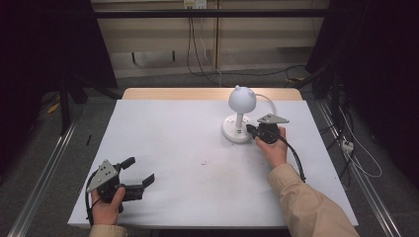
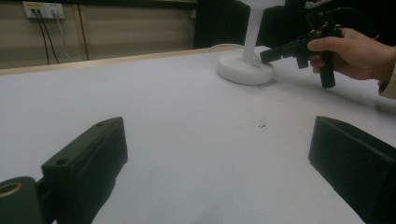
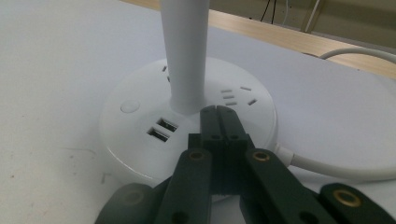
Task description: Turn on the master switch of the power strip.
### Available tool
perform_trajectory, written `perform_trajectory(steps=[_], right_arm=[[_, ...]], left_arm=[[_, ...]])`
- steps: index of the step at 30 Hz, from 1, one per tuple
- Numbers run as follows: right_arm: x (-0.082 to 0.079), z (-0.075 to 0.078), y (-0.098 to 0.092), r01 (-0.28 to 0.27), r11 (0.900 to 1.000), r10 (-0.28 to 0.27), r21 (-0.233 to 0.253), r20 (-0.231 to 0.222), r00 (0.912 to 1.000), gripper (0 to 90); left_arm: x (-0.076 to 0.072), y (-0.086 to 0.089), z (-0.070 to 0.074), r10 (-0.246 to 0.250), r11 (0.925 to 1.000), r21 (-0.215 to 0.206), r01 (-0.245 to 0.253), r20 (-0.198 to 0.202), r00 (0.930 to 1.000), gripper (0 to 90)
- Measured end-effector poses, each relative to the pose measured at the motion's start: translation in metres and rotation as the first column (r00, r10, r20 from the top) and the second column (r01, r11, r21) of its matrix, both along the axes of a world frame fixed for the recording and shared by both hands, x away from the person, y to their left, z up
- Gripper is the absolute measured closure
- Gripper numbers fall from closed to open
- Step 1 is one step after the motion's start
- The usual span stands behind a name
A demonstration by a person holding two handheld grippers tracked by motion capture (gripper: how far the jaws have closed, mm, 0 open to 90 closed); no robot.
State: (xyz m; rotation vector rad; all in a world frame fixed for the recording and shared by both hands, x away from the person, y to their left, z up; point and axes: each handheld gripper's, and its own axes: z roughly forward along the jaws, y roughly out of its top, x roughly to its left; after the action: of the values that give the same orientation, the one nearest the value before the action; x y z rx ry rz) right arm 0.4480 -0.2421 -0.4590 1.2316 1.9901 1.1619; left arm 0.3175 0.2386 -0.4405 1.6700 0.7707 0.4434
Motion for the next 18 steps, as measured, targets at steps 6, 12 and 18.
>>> perform_trajectory(steps=[6,12,18], right_arm=[[0.0002,0.0004,0.0004,0.003,1.000,-0.003,-0.002,-0.004,1.0000,90.0],[0.0004,0.0013,0.0012,0.003,1.000,-0.003,-0.011,-0.009,1.0000,90.0],[0.0006,0.0013,0.0013,0.006,1.000,-0.006,-0.008,-0.013,0.9999,90.0]], left_arm=[[0.0000,-0.0007,-0.0003,-0.001,1.0000,-0.001,0.001,-0.001,1.0000,4.2],[0.0000,-0.0004,-0.0003,0.000,1.0000,-0.002,0.000,-0.001,1.0000,4.2],[-0.0001,-0.0010,-0.0007,0.001,1.0000,-0.004,-0.001,-0.002,1.0000,4.2]])
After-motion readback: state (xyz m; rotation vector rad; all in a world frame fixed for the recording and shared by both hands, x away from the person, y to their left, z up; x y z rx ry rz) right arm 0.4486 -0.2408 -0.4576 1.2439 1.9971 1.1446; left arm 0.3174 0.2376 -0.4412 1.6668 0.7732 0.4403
